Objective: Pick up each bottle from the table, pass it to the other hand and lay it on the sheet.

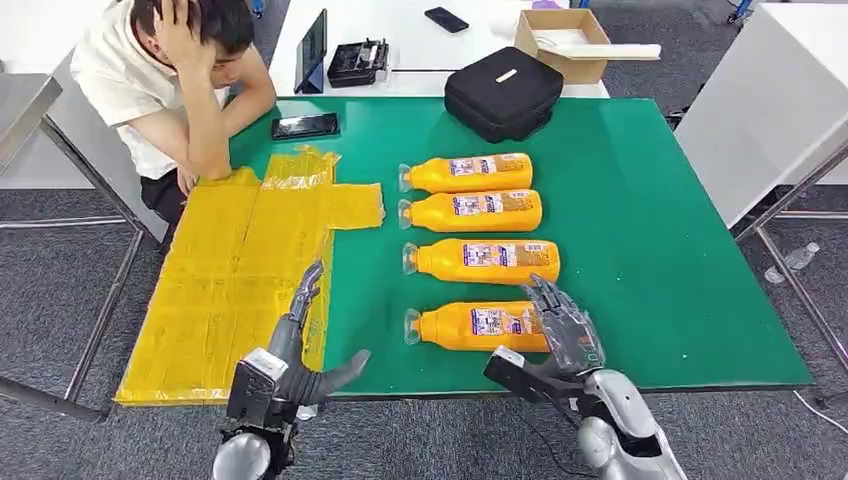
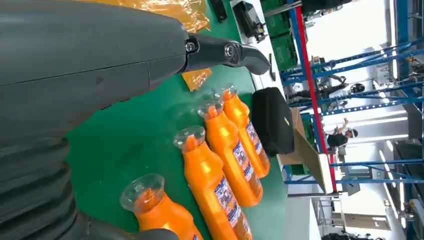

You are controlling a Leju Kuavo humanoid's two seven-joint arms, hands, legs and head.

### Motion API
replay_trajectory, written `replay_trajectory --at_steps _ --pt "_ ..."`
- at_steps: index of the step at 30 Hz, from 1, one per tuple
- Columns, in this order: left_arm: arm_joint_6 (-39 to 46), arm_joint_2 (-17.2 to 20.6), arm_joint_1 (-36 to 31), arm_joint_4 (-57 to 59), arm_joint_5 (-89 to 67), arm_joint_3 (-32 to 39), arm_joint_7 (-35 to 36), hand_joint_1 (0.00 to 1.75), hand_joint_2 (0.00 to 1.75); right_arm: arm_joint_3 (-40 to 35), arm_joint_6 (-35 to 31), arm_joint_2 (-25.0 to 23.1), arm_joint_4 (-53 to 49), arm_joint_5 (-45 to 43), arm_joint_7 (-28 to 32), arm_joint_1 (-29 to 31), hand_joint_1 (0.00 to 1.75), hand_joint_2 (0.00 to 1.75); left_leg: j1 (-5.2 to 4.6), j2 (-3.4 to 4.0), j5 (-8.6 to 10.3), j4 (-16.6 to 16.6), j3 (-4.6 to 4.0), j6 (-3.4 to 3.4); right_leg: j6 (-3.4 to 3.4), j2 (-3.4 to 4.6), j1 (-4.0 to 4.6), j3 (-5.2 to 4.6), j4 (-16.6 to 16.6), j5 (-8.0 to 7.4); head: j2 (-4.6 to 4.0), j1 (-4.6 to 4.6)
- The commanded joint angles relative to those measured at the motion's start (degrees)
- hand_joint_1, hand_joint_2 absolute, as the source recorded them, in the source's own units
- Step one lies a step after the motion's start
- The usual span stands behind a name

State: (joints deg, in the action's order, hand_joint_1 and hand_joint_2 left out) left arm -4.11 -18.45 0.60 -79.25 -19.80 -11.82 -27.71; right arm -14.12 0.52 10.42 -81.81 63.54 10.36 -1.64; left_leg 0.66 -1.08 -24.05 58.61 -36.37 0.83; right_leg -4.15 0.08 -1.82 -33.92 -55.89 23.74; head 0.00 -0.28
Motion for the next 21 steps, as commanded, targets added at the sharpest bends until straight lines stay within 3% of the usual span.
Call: replay_trajectory --at_steps 1,14,21 --pt "-0.19 -1.33 -3.35 5.11 0.26 -1.98 0.62 0.00 1.75 -3.77 1.91 2.40 9.34 -1.18 -0.58 4.46 0.00 1.75 0.03 0.10 -0.13 -0.04 0.40 0.02 0.28 -0.03 0.09 0.44 0.12 0.09 0.00 0.02" --pt "-0.13 -1.21 -3.99 5.92 0.49 -2.79 0.85 0.00 1.75 -6.29 3.22 3.91 15.02 -1.52 -1.57 7.70 0.00 1.75 0.04 0.01 -0.06 -0.01 0.26 0.02 0.20 -0.08 0.08 0.29 0.08 0.05 0.00 0.00" --pt "0.08 -1.22 -3.89 5.42 0.69 -2.46 0.87 0.00 1.75 -9.31 7.09 7.68 15.18 -2.19 -3.66 9.08 0.00 1.75 0.02 0.03 -0.03 -0.01 0.21 0.01 0.15 -0.08 0.06 0.24 0.07 0.02 0.00 0.02"
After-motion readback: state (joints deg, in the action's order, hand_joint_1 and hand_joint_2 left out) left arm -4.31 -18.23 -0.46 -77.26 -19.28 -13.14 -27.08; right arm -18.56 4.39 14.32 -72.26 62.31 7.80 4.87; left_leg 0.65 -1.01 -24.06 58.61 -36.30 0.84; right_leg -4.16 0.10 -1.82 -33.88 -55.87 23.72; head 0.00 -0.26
